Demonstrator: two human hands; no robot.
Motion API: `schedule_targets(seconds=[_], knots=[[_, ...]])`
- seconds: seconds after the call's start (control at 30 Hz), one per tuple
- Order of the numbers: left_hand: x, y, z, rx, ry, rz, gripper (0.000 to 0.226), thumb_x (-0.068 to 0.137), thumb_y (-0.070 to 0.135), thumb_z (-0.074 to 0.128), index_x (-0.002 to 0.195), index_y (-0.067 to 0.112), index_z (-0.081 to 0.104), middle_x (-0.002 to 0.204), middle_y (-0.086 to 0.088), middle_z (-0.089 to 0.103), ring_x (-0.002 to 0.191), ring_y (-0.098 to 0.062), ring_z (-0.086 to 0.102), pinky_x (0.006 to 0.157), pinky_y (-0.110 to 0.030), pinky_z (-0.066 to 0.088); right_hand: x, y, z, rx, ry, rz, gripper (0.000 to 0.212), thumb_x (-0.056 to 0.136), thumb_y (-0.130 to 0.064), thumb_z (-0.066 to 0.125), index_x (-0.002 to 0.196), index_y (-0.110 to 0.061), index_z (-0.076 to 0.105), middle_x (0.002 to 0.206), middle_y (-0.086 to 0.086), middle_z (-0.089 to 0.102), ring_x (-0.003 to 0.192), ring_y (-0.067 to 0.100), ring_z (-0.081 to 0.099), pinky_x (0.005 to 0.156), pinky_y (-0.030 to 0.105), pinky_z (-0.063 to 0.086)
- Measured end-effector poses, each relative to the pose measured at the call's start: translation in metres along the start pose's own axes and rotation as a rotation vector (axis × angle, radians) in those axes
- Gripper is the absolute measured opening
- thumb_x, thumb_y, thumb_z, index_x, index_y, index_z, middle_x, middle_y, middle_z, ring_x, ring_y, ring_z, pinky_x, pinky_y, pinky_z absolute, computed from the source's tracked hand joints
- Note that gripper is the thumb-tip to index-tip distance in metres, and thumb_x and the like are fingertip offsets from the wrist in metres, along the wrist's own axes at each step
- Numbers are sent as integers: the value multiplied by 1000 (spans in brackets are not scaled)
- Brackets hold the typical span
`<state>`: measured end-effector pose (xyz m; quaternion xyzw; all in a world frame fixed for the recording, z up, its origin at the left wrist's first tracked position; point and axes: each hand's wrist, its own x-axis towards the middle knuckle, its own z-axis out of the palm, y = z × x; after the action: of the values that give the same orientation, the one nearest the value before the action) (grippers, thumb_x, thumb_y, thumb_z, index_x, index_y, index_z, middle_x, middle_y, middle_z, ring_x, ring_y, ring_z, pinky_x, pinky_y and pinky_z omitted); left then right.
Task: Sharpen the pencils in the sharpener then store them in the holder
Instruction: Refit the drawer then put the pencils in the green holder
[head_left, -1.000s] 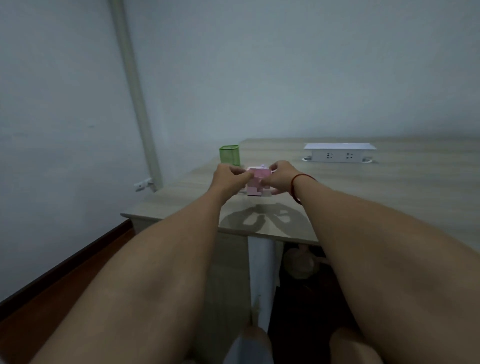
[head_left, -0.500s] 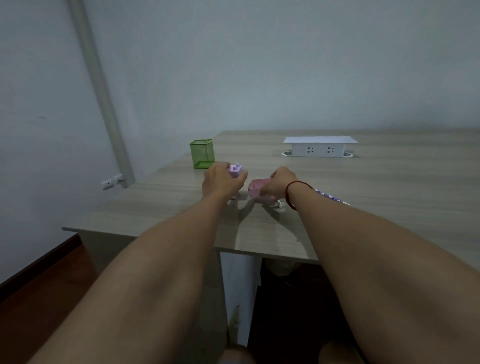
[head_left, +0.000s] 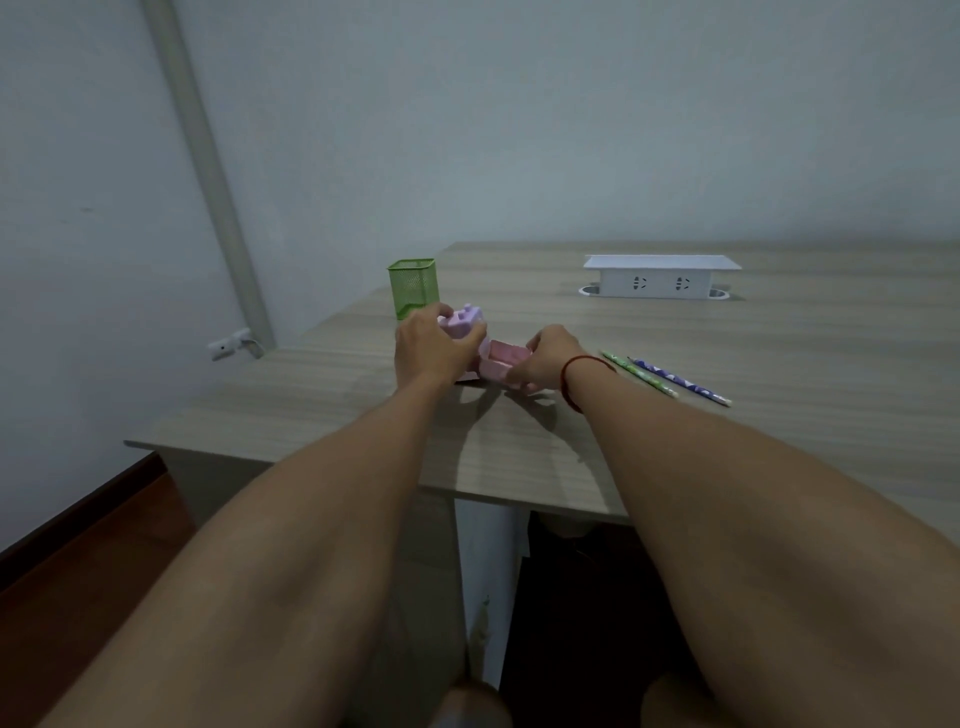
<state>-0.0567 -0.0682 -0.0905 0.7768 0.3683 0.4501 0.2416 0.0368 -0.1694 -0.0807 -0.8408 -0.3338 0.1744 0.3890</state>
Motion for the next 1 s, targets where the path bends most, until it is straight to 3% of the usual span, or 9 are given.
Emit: schedule_targets(seconds=[0.33, 0.43, 0.5, 0.6, 0.67, 0.77, 0.87, 1.0], knots=[[2, -13, -12, 39, -76, 102, 51, 67, 56, 72, 100, 17, 68, 102, -3, 66, 91, -16, 59, 70, -28, 51, -6, -11, 22, 71, -18, -52, 48, 74, -18, 81, 114, 1, 61, 113, 17, 66, 100, 34, 69, 88, 45, 57], [1, -13, -11, -91, -24, 22, 56, 74, 58, 65, 105, 12, 68, 100, -4, 68, 91, -19, 63, 76, -31, 54, -5, -13, 31, 59, -22, -84, 49, 73, -21, 81, 114, -2, 62, 112, 16, 68, 100, 30, 69, 90, 43, 57], [4, -16, -11, -109, 25, -47, 45, 82, 47, 62, 100, 7, 70, 98, -10, 71, 90, -24, 65, 76, -31, 51, -7, -14, 32, 66, -48, -88, 52, 77, -18, 78, 121, -2, 56, 114, 14, 66, 101, 29, 68, 91, 41, 56], [3, -18, -14, -106, 33, -98, 31, 83, 31, 59, 83, 5, 75, 84, -13, 74, 82, -28, 67, 65, -26, 46, -8, -14, 31, 95, -82, -97, 47, 79, -13, 77, 119, 1, 58, 107, 13, 67, 85, 23, 68, 77, 34, 60], [1, -19, -16, -121, 30, -94, 28, 82, 30, 60, 84, 7, 76, 82, -12, 75, 80, -26, 67, 64, -25, 46, -8, -14, 32, 74, -79, -124, 42, 79, -13, 77, 116, 0, 61, 101, 11, 66, 80, 21, 62, 66, 24, 54], [0, -21, -23, -120, 26, -98, 28, 80, 31, 60, 84, 9, 77, 81, -11, 74, 79, -26, 67, 65, -26, 47, -9, -17, 39, 65, -58, -152, 44, 79, -14, 77, 118, -2, 60, 112, 13, 66, 91, 22, 60, 68, 23, 49], [3, -30, -38, -47, 30, -127, 32, 78, 34, 59, 59, 9, 65, 62, -11, 64, 68, -31, 60, 57, -28, 41, -12, -28, 52, 28, -62, -176, 46, 78, -19, 77, 118, -4, 60, 116, 14, 66, 97, 25, 62, 79, 30, 52], [7, -52, -72, 33, 59, -192, 33, 74, 39, 57, 65, 10, 68, 74, -13, 71, 75, -30, 66, 62, -31, 50, -20, -53, 82, -3, -126, -237, 43, 84, -17, 71, 122, -2, 58, 119, 16, 64, 93, 23, 57, 79, 29, 47]])
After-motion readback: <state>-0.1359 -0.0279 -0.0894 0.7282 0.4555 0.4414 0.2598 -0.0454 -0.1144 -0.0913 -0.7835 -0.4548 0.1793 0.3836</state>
